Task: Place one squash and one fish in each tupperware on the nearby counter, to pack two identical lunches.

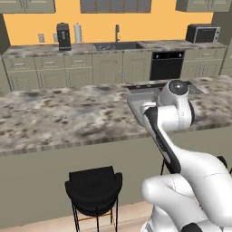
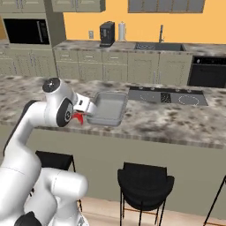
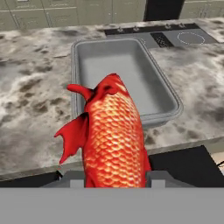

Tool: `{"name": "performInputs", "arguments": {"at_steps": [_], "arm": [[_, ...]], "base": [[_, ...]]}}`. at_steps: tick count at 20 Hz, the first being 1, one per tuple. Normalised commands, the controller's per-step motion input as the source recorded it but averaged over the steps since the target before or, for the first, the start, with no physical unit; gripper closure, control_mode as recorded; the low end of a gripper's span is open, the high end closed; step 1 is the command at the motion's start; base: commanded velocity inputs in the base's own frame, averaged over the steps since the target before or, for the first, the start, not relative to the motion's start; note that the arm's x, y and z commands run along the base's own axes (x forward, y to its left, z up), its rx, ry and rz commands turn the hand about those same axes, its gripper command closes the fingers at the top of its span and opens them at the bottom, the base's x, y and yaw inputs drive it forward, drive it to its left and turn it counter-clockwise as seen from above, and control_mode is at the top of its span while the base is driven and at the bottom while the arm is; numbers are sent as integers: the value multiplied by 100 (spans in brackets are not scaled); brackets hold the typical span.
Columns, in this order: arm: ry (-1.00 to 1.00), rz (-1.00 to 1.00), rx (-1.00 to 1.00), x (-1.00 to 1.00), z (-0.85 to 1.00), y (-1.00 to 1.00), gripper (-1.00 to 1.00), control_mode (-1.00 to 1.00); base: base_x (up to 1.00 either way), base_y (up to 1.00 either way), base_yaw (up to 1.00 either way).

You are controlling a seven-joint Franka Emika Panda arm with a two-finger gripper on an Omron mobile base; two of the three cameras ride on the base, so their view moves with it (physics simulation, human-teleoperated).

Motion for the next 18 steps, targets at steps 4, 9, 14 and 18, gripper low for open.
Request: {"name": "performInputs", "arguments": {"at_steps": [4,9,14,18], "arm": [[17,0,3,100,0,-26,100,-100],[15,1,1,100,-7,-6,100,-100],[-2,1,0,97,-43,0,100,-100],[-13,5,0,73,-61,0,100,-100]], "base": [[0,0,0],[0,0,0],[0,0,0],[0,0,0]]}}
